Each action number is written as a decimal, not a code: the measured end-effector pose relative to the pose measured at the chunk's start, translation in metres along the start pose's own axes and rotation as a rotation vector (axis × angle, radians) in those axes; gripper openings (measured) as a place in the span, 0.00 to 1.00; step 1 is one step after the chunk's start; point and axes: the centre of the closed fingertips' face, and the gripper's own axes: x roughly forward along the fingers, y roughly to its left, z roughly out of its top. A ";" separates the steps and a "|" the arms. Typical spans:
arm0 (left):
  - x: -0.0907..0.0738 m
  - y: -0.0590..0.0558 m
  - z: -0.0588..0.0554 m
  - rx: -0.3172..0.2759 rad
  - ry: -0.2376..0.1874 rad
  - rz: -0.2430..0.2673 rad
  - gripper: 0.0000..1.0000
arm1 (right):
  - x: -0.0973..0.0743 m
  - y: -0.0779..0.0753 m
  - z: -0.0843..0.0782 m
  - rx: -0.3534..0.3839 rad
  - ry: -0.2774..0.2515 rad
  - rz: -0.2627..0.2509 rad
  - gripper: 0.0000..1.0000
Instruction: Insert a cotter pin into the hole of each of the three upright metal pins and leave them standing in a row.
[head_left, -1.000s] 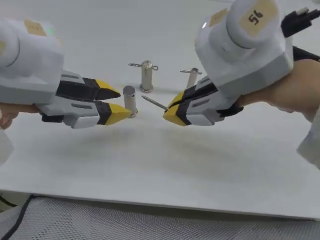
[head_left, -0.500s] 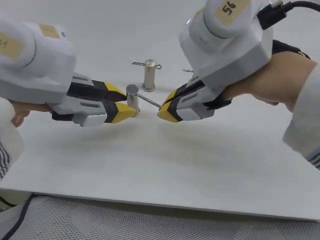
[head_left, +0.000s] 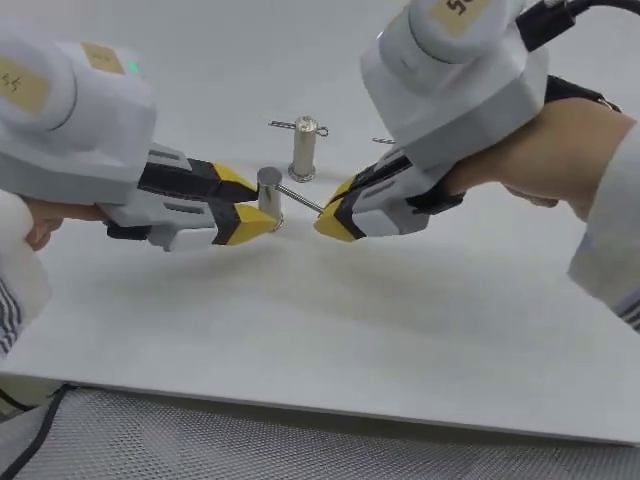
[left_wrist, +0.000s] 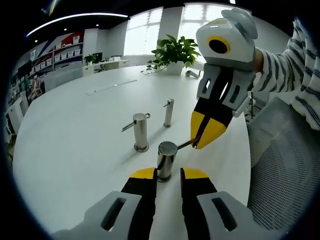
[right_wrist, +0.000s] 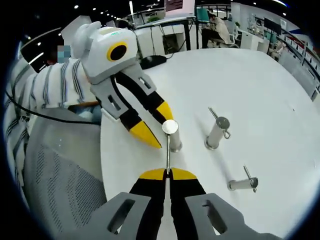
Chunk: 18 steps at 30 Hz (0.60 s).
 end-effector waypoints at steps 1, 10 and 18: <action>0.000 0.000 0.000 0.001 0.001 -0.001 0.17 | -0.001 0.001 0.000 -0.002 -0.002 -0.004 0.03; 0.000 0.000 -0.004 -0.015 -0.003 -0.004 0.15 | -0.001 -0.003 0.008 -0.006 -0.033 -0.050 0.03; 0.001 -0.001 -0.007 -0.013 0.005 -0.011 0.15 | 0.006 -0.003 0.015 -0.037 -0.071 -0.066 0.03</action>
